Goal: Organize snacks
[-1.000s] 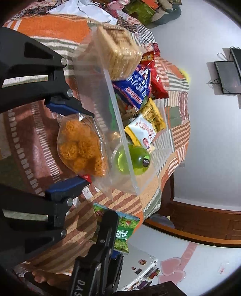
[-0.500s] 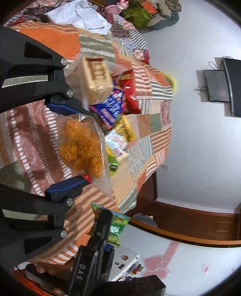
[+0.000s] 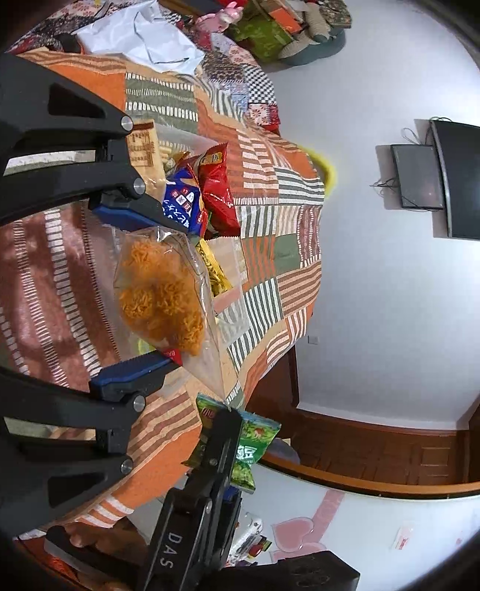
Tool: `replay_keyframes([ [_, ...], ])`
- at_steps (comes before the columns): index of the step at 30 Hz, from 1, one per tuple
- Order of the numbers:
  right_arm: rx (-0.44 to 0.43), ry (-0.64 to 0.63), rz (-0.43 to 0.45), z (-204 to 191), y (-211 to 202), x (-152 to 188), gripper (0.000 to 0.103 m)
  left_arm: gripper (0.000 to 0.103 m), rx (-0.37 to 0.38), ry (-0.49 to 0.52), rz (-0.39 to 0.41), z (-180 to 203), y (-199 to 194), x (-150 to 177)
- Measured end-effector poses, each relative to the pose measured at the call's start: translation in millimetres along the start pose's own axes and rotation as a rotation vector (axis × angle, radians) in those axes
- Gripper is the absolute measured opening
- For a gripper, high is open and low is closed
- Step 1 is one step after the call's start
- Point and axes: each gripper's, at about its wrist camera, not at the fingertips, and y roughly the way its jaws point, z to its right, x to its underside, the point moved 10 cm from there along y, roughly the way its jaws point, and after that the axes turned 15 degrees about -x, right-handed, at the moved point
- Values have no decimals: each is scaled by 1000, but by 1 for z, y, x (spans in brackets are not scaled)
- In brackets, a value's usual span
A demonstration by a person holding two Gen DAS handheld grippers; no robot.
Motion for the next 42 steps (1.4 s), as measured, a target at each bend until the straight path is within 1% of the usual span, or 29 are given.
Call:
replay_keyframes([
  [5, 11, -31, -21, 2, 15, -3, 41, 59, -19, -26, -25, -7, 20, -3],
  [8, 17, -35, -35, 5, 24, -4, 41, 59, -12, -44, -44, -10, 32, -3],
  [16, 41, -56, -80, 14, 45, -5, 41, 59, -23, -45, -97, -11, 63, 6],
  [20, 39, -62, -99, 17, 55, -6, 41, 59, -9, -43, -84, -12, 61, 7],
  [23, 25, -59, -119, 18, 64, -4, 41, 59, -22, -31, -77, -14, 63, 9],
  [25, 23, -67, -136, 19, 69, -1, 42, 60, -36, -6, -74, -13, 63, 11],
  [26, 28, -72, -143, 19, 71, 1, 42, 62, -32, 5, -77, -12, 63, 12],
  [27, 33, -76, -150, 20, 73, 2, 42, 66, -27, 9, -76, -11, 62, 13],
  [28, 37, -76, -158, 21, 74, 4, 44, 68, -26, 14, -72, -10, 61, 14],
  [29, 41, -72, -161, 22, 74, 4, 45, 72, -27, 18, -68, -9, 60, 14],
  [30, 40, -70, -162, 23, 74, 5, 50, 77, -30, 20, -64, -9, 59, 14],
  [31, 38, -67, -160, 23, 73, 5, 54, 78, -30, 18, -61, -8, 58, 15],
  [33, 42, -64, -149, 24, 69, 4, 57, 78, -23, 13, -68, -8, 58, 17],
  [37, 36, -57, -131, 22, 57, 1, 57, 78, -4, -8, -80, -8, 54, 18],
  [42, 32, -56, -87, 14, 37, -5, 58, 78, -5, -31, -68, -13, 38, 15],
])
